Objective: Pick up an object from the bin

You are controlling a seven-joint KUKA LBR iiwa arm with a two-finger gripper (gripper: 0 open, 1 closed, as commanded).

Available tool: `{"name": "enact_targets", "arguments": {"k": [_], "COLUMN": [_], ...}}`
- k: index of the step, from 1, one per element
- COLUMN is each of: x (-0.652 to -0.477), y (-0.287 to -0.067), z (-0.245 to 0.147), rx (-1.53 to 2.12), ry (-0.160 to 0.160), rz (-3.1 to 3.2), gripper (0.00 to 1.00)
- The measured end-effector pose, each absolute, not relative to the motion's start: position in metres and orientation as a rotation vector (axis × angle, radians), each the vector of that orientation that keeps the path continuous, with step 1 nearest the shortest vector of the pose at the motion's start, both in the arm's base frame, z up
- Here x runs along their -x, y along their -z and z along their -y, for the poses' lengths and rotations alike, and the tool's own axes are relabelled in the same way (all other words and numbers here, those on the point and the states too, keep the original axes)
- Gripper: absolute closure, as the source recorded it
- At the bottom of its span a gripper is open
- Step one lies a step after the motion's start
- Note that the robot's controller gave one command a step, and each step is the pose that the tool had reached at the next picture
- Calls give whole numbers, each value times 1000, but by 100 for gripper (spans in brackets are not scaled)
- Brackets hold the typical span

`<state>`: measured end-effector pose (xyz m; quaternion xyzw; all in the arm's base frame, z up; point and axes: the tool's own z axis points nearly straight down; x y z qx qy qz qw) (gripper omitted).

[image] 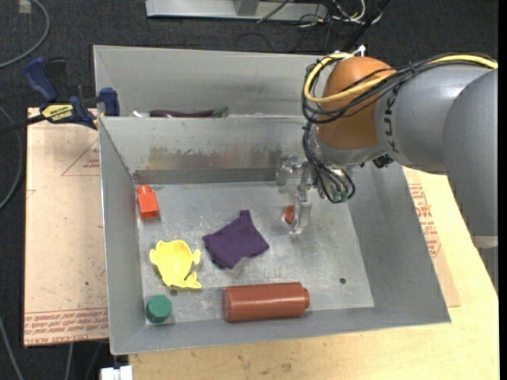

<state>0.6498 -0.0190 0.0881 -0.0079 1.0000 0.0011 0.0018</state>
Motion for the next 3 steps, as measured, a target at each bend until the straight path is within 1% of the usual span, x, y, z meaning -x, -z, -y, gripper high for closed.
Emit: {"name": "enact_targets", "arguments": {"k": [1,2,3], "x": [-626,-627,-633], "y": [-81,-96,-94], "z": [-8,13,-11], "rx": [110,45,6], "ry": [-3,-9,2], "rz": [-3135,-3136,-3132], "gripper": [0,0,0]}}
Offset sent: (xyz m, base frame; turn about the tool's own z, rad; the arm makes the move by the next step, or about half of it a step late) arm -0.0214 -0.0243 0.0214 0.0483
